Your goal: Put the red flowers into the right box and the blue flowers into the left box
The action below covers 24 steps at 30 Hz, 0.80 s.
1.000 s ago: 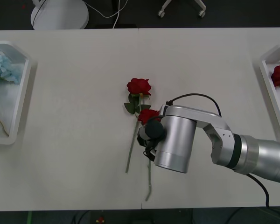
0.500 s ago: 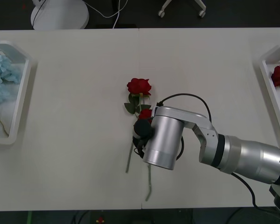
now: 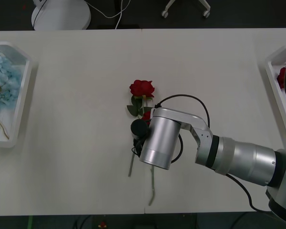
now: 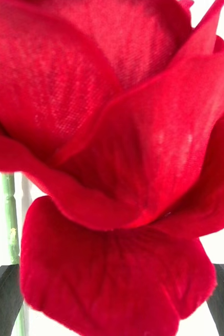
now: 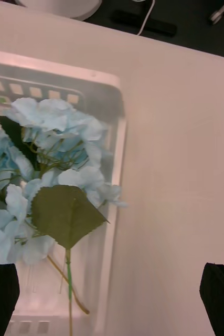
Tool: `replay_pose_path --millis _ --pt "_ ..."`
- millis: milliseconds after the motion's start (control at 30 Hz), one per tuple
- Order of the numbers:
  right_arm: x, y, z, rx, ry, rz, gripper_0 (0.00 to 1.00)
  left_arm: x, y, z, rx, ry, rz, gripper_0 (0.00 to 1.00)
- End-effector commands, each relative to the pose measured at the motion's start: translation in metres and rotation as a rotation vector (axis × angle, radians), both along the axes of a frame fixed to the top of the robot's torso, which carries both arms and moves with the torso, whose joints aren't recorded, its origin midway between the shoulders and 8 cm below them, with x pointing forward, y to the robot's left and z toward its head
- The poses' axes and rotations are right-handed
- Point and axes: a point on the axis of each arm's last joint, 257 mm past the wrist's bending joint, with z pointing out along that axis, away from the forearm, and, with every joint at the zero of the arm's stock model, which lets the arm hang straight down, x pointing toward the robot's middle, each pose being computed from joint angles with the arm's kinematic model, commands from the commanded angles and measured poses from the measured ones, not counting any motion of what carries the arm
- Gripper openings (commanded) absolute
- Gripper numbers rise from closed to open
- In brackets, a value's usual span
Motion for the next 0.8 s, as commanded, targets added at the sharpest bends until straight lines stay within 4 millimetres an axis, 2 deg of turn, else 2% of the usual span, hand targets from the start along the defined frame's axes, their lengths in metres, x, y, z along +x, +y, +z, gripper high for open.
replay_pose_path --millis 33,133,233,300,333,467,500,533,567,600,800 --pt "0.006 0.026 0.015 -0.004 -0.036 0.077 0.99 -0.008 -0.023 0.027 -0.027 0.000 -0.010 1.00" --pt "0.005 0.024 0.012 -0.014 -0.031 0.079 0.98 -0.005 -0.044 0.029 -0.027 -0.004 -0.033 1.00" --pt "0.007 0.022 0.008 -0.028 -0.032 0.086 0.98 -0.002 -0.079 0.019 -0.028 0.010 -0.087 1.00" --pt "0.008 0.023 0.007 -0.030 -0.033 0.090 0.93 -0.002 -0.093 0.013 -0.035 0.019 -0.108 1.00" --pt "0.009 0.022 0.007 -0.036 -0.033 0.090 0.83 0.000 -0.110 0.004 -0.059 0.031 -0.142 1.00" --pt "0.011 0.023 0.007 -0.042 -0.035 0.095 0.54 -0.002 -0.150 -0.017 -0.150 0.063 -0.220 1.00" --pt "0.012 0.022 0.006 -0.047 -0.033 0.093 0.39 -0.001 -0.161 -0.020 -0.180 0.056 -0.239 1.00" --pt "0.012 0.022 0.006 -0.048 -0.034 0.095 0.29 0.000 -0.166 -0.020 -0.193 0.049 -0.248 1.00" --pt "0.012 0.021 0.006 -0.049 -0.031 0.093 0.12 0.001 -0.171 -0.019 -0.202 0.038 -0.258 1.00" --pt "0.012 0.022 0.006 -0.048 -0.027 0.092 0.00 0.002 -0.173 -0.020 -0.202 0.036 -0.265 1.00" --pt "0.014 0.018 0.007 -0.047 -0.016 0.077 0.00 -0.003 -0.192 -0.029 -0.198 0.046 -0.338 1.00"
